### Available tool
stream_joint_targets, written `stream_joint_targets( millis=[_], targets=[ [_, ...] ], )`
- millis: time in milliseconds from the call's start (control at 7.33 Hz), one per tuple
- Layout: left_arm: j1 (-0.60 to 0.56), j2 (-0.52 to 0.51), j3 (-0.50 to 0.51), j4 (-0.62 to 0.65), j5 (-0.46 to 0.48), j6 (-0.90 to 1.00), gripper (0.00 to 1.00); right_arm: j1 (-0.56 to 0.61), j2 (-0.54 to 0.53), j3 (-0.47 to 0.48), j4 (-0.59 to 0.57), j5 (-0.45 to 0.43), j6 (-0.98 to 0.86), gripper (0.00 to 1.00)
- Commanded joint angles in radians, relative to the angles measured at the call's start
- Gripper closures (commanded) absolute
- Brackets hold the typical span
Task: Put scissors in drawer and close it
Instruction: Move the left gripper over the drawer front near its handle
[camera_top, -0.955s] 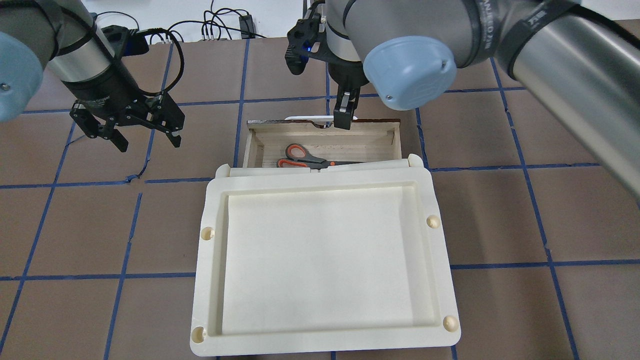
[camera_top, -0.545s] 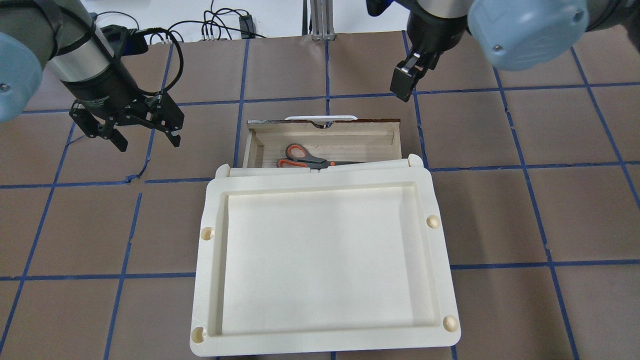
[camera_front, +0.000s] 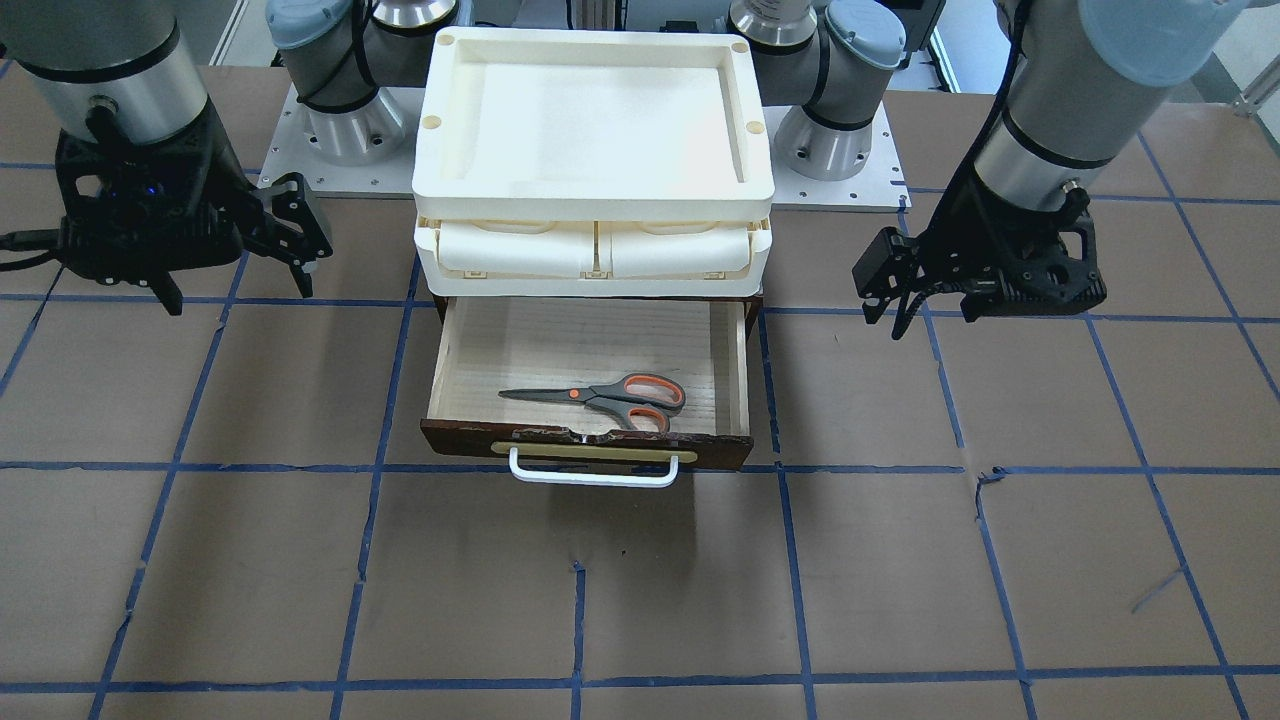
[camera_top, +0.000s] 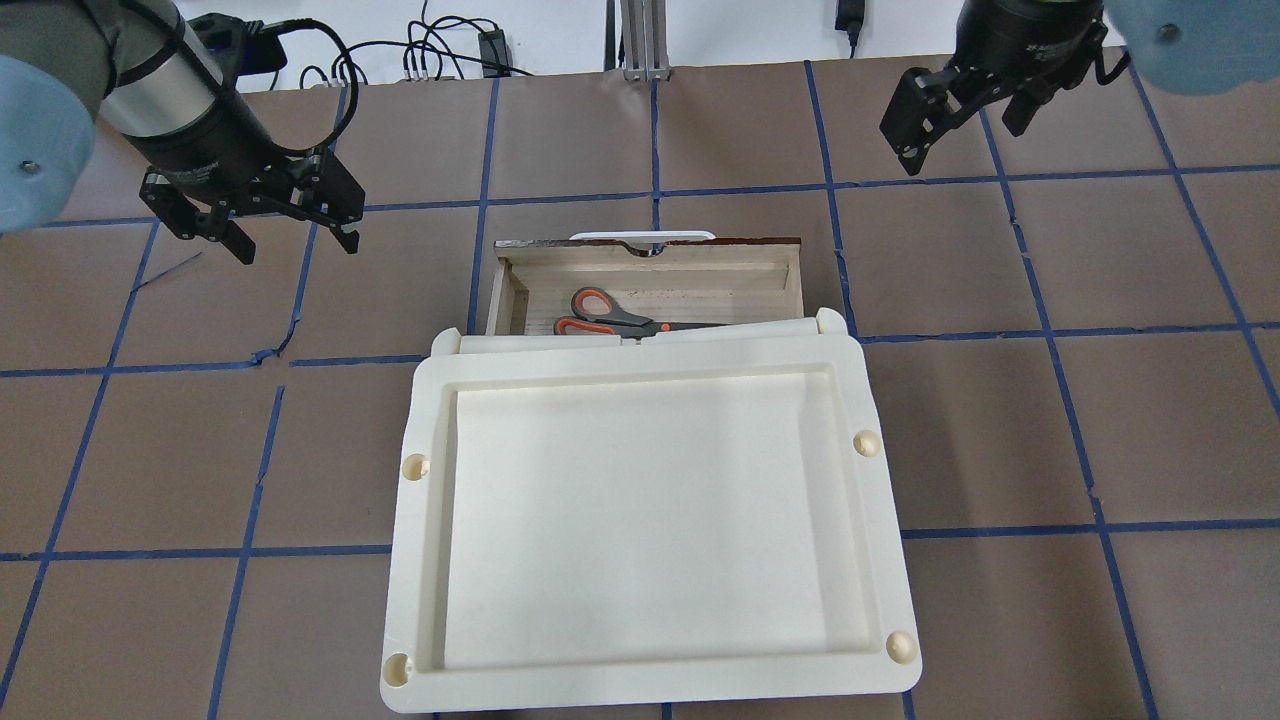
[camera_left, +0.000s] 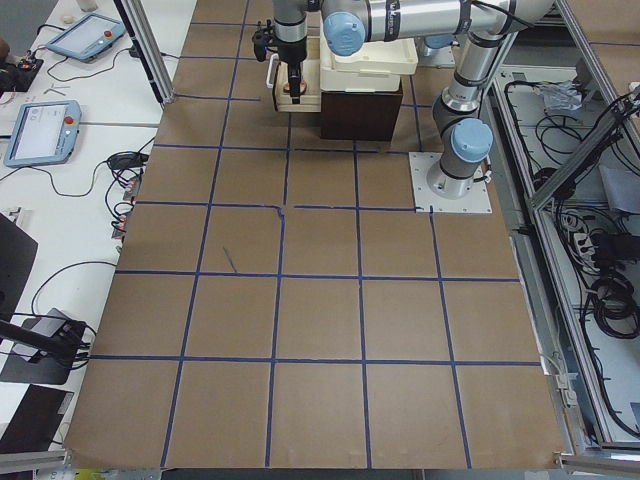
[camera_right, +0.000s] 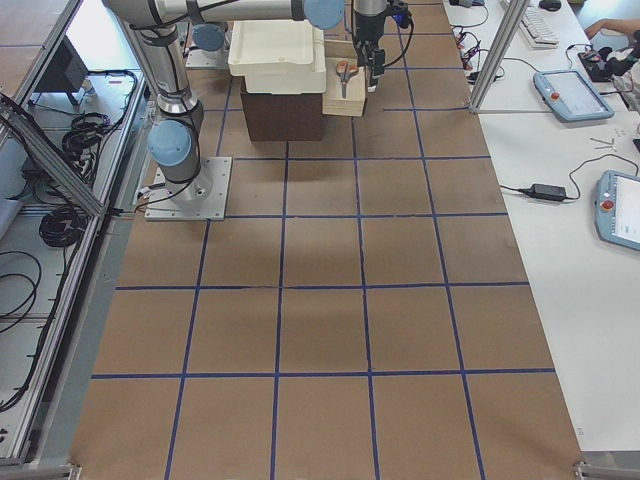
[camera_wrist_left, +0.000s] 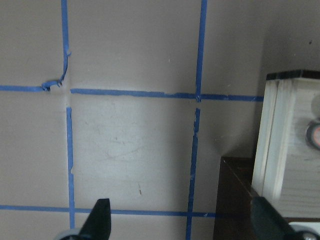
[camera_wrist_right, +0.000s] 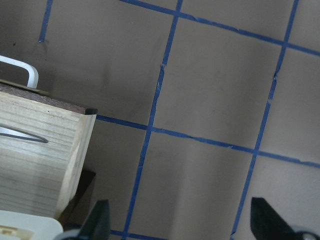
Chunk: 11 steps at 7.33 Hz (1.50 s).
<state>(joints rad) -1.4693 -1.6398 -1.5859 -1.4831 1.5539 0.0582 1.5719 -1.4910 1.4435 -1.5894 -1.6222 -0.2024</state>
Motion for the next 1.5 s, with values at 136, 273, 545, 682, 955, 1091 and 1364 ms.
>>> stream_joint_targets(
  millis=[136,273,545,682,955,1091,1364],
  targets=[
    [-0.089,-0.165,0.038,0.188,-0.009,-0.021,0.00,0.039,-0.026,0.021,0.029,0.082,0.193,0.00],
    [-0.089,-0.199,0.067,0.198,-0.094,-0.030,0.00,0.027,-0.019,0.026,0.022,0.081,0.195,0.00],
    [-0.091,-0.317,0.144,0.277,-0.144,-0.006,0.00,0.023,-0.019,0.026,0.029,0.058,0.198,0.00],
    [-0.091,-0.366,0.164,0.300,-0.161,-0.014,0.00,0.028,-0.020,0.029,0.029,0.062,0.221,0.00],
    [-0.098,-0.393,0.156,0.331,-0.204,-0.003,0.00,0.028,-0.022,0.041,0.029,0.059,0.227,0.00],
    [-0.126,-0.393,0.141,0.325,-0.203,-0.003,0.00,0.027,-0.022,0.043,0.029,0.059,0.224,0.00],
    [-0.153,-0.376,0.124,0.279,-0.203,-0.034,0.00,0.020,-0.019,0.043,0.040,0.058,0.227,0.00]
  ],
)
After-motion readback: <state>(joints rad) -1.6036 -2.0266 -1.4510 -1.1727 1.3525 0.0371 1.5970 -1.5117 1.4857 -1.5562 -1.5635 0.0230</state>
